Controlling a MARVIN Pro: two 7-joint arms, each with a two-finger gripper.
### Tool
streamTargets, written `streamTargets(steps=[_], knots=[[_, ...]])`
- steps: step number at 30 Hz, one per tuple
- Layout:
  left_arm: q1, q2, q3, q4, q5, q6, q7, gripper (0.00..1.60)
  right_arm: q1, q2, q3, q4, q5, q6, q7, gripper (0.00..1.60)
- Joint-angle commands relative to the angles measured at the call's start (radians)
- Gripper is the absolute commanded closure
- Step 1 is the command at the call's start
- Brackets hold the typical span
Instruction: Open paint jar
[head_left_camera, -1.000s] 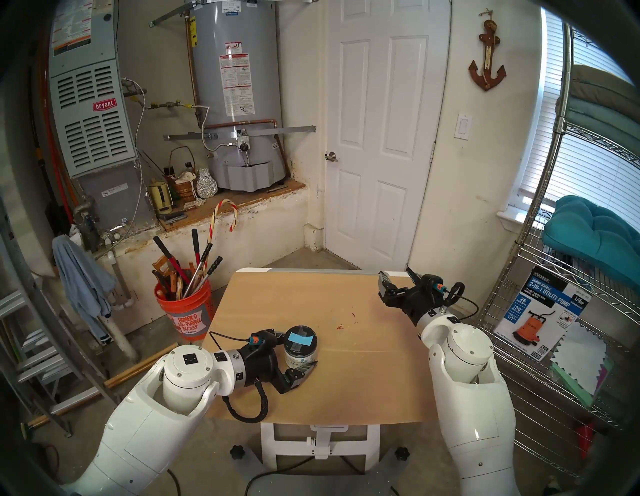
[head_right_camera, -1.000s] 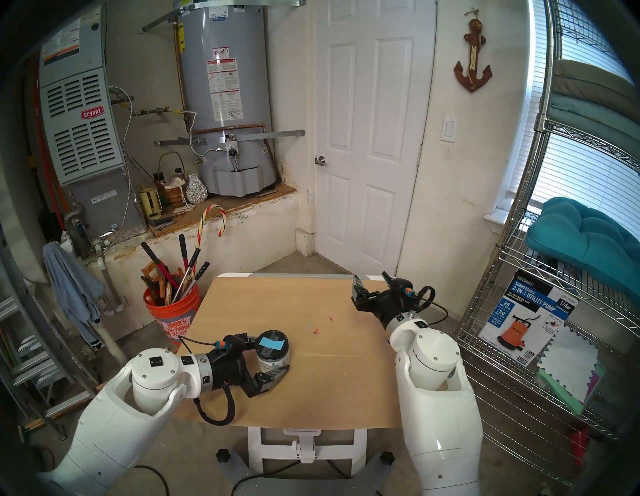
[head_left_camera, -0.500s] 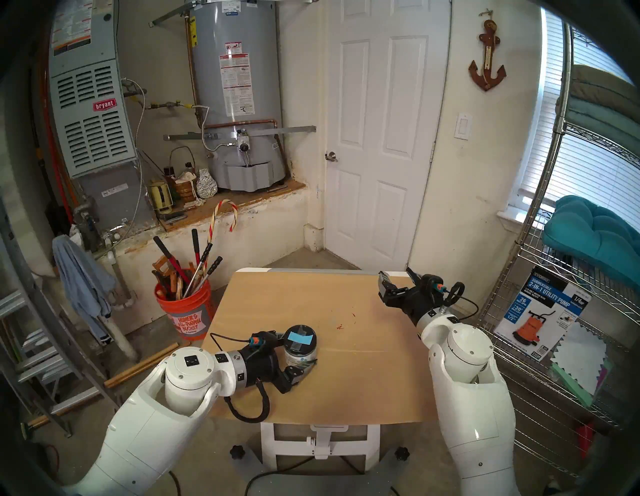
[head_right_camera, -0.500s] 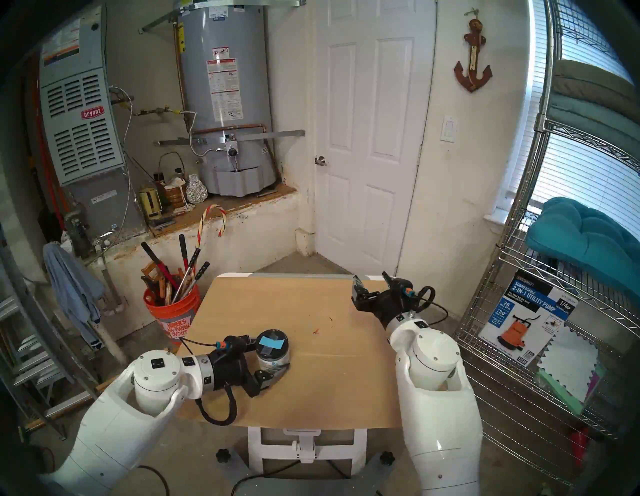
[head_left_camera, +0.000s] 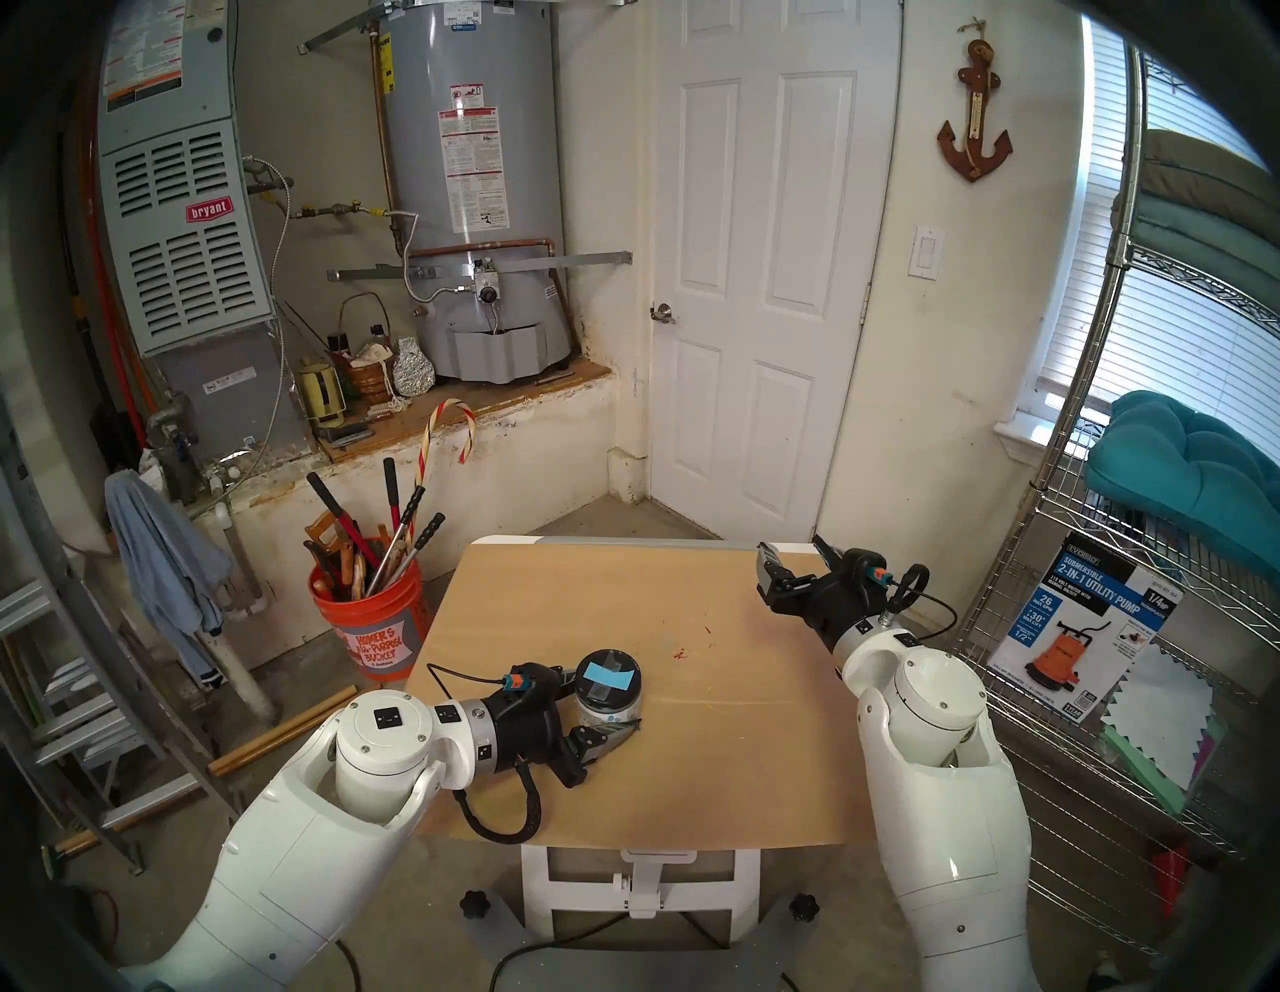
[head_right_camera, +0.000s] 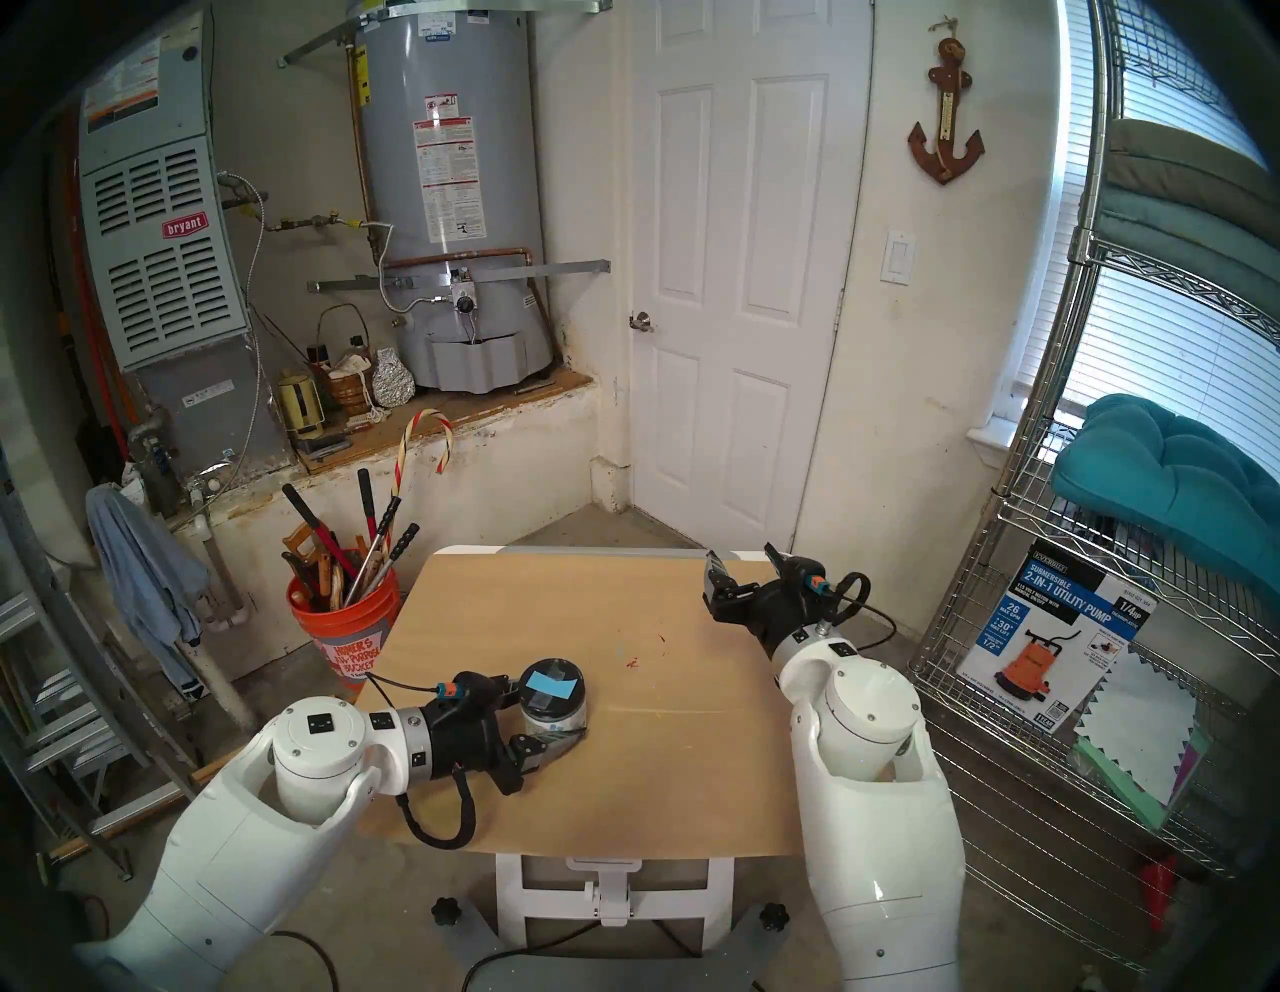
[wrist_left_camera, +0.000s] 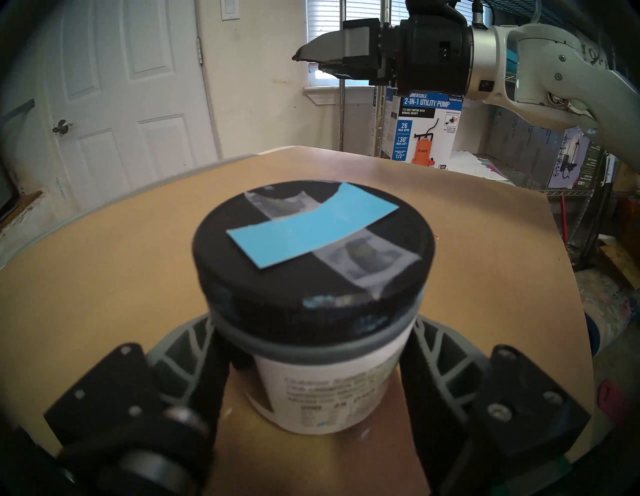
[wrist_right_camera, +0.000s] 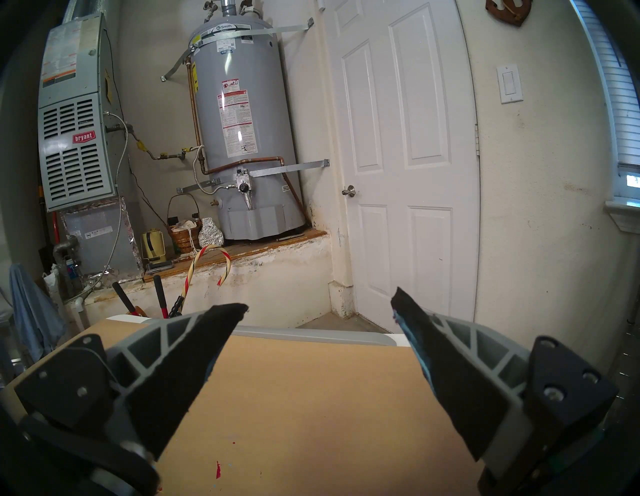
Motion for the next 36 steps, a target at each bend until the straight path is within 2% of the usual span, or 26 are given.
streamTargets(steps=[1,6,8,12,16,20,22,30,36], knots=[[-0.115,-0.01,0.013,0.065,0.015,-0.033,-0.05,1.6,0.013,0.006,0.0,-0.02,-0.001,-0.001,0.004,0.0],[-0.174,-0.029,0.033,0.126,0.037,-0.054,-0.09,1.6,0.022,0.039,0.001,-0.014,0.006,0.014,0.047,0.0],[-0.218,-0.029,0.059,0.172,0.039,-0.065,-0.108,1.6,0.03,0.051,0.009,-0.007,0.038,0.038,0.088,0.0],[-0.241,-0.035,0.067,0.207,0.045,-0.09,-0.132,1.6,0.043,0.076,0.013,-0.005,0.067,0.071,0.144,0.0],[-0.249,-0.037,0.071,0.227,0.042,-0.116,-0.15,1.6,0.058,0.096,-0.002,-0.012,0.083,0.108,0.204,0.0],[-0.232,-0.019,0.065,0.21,0.031,-0.126,-0.178,1.6,0.076,0.107,-0.032,-0.012,0.1,0.145,0.272,0.0],[-0.226,-0.011,0.064,0.2,0.034,-0.129,-0.185,1.6,0.08,0.119,-0.062,-0.01,0.086,0.137,0.301,0.0],[-0.229,0.024,0.058,0.177,0.032,-0.106,-0.23,1.6,0.087,0.123,-0.171,-0.01,0.027,0.161,0.324,0.0],[-0.224,0.037,0.058,0.178,0.034,-0.084,-0.248,1.6,0.066,0.117,-0.191,-0.027,0.014,0.161,0.329,0.0]])
